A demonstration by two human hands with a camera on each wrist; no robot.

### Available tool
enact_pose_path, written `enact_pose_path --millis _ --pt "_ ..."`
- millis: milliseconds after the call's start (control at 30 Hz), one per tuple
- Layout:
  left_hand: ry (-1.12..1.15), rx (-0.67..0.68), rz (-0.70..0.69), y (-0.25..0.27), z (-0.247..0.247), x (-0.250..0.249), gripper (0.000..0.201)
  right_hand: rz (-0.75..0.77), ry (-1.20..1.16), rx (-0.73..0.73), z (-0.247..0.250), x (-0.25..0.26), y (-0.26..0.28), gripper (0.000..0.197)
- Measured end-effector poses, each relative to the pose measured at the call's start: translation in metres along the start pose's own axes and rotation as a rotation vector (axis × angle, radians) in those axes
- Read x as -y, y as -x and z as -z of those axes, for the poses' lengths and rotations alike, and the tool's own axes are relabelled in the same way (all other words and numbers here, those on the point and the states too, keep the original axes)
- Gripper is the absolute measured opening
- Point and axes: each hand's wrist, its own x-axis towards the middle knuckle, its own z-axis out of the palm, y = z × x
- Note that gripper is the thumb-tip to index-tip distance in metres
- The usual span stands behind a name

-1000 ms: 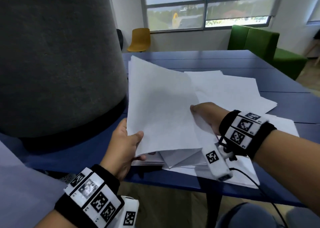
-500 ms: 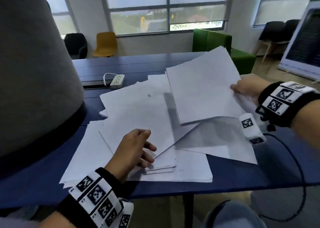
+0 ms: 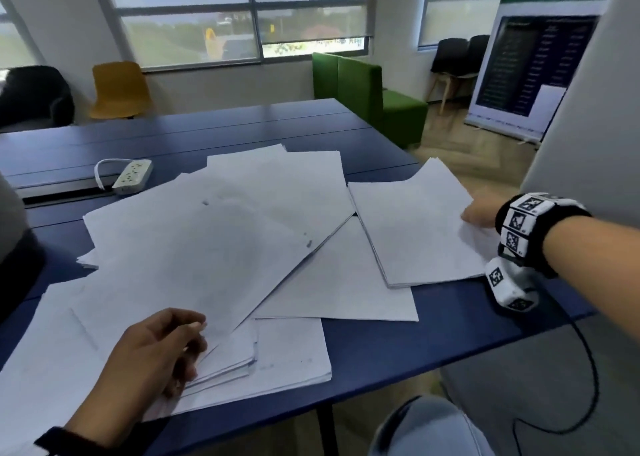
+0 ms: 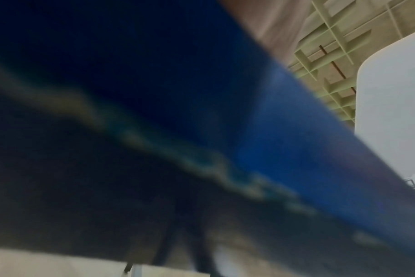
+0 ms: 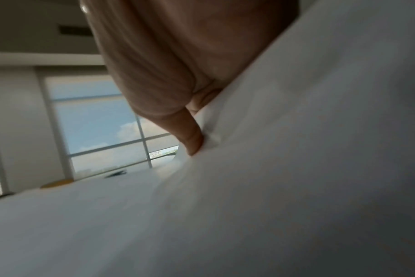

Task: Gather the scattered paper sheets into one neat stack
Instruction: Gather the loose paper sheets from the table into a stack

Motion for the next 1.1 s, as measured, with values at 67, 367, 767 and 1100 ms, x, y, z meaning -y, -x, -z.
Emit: enact_pose_path --millis 67,367,767,1100 --pt "-0.014 -0.007 -0.011 -0.001 0.001 0.002 0.01 -0.015 0.056 -0.038 -0.005 -0.004 -0.009 0.027" --pt "-0.058 -0.033 0.0 -0.003 0.001 0.002 0.011 0.004 0.276 0.031 -0.008 -0.002 -0.001 0.031" --pt "-0.112 -0.131 -0.043 0.001 0.017 -0.015 0.012 0.389 0.332 -0.135 -0.005 0.09 0.059 0.048" --pt "-1.004 -0.11 -0.098 0.019 0.046 0.008 0.072 0.582 0.116 0.214 -0.075 0.225 0.135 0.066"
